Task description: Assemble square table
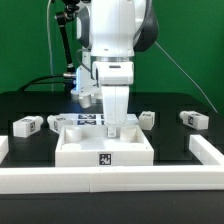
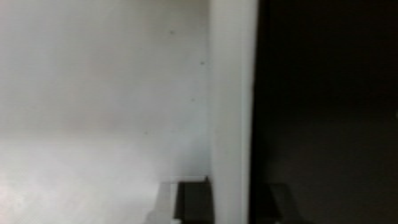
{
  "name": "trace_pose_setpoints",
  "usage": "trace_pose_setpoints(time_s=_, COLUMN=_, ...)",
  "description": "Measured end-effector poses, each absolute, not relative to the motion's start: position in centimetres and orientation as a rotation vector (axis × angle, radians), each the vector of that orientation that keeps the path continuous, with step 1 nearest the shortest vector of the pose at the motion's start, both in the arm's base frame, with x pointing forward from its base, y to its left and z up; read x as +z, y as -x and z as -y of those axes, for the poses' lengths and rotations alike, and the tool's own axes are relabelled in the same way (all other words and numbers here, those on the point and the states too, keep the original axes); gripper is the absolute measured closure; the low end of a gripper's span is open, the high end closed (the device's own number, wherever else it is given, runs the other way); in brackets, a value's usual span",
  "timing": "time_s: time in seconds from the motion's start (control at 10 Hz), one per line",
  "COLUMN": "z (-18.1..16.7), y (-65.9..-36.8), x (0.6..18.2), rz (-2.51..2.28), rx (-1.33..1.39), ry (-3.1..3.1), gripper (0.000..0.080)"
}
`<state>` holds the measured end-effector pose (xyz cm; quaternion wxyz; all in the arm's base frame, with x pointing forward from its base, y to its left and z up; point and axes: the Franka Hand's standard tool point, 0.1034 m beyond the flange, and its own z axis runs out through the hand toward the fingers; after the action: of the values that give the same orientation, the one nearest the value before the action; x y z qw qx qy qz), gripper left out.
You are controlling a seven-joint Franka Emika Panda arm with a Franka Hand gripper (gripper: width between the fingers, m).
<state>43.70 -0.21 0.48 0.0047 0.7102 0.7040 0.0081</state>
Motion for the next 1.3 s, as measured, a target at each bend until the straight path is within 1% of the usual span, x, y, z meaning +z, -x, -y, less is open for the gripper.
trace_pose_setpoints(time_s=0.2, z=-0.2, y=-43.7, x=0.5, rz=-2.170, rx=0.009, ry=-2.268, gripper=0.0742)
trace_pose_setpoints(time_s=0.3, z=-1.8, y=-44.5, x=0.7, rz=-2.146, rx=-0.023, ry=-2.302, gripper=0.0742)
trace_pose_setpoints(time_s=0.6, z=-3.7, y=-46.3, x=1.0, rz=-2.165, rx=-0.021, ry=-2.275, gripper=0.0742)
trace_pose_setpoints(time_s=0.8, z=-4.9, y=-47.2, x=0.8, rz=-2.187, rx=-0.002, ry=-2.252, gripper=0.0742)
trace_pose_setpoints(time_s=0.9, z=-5.5, y=-47.5, x=0.6, rz=-2.197, rx=0.009, ry=-2.244, gripper=0.0742)
trace_pose_setpoints(time_s=1.3, z=-6.7, y=-49.1, x=0.6, rz=-2.200, rx=0.040, ry=-2.233, gripper=0.0742)
